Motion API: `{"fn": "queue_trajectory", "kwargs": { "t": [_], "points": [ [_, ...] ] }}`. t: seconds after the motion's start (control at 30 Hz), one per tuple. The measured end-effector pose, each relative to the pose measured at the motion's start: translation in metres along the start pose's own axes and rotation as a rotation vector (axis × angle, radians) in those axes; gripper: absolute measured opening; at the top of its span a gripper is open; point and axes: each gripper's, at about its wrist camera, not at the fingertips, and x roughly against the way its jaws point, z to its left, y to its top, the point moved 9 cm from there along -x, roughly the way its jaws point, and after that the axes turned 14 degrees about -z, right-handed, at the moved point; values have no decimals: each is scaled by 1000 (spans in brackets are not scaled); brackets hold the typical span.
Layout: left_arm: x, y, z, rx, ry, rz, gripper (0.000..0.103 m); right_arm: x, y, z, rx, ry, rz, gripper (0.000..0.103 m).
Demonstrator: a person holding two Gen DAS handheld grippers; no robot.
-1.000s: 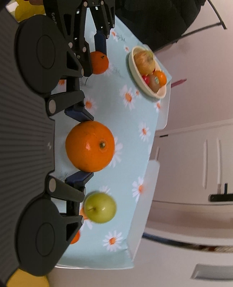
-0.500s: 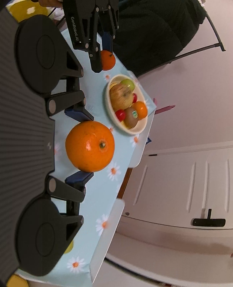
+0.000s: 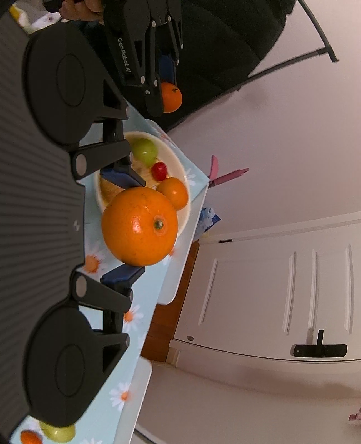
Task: Organize fruits
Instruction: 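Carry the mandarin and large orange to the cream bowl and lower them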
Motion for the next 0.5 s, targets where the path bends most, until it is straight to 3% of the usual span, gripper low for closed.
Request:
{"fn": "queue_trajectory", "kwargs": {
  "t": [0.2, 0.5],
  "points": [
    [-44, -2, 28, -5, -36, 24, 43, -43, 8, 14, -24, -42, 3, 74],
    [-103, -12, 31, -26, -88, 66, 43, -94, 4, 13, -51, -77, 35, 74]
  ]
}}
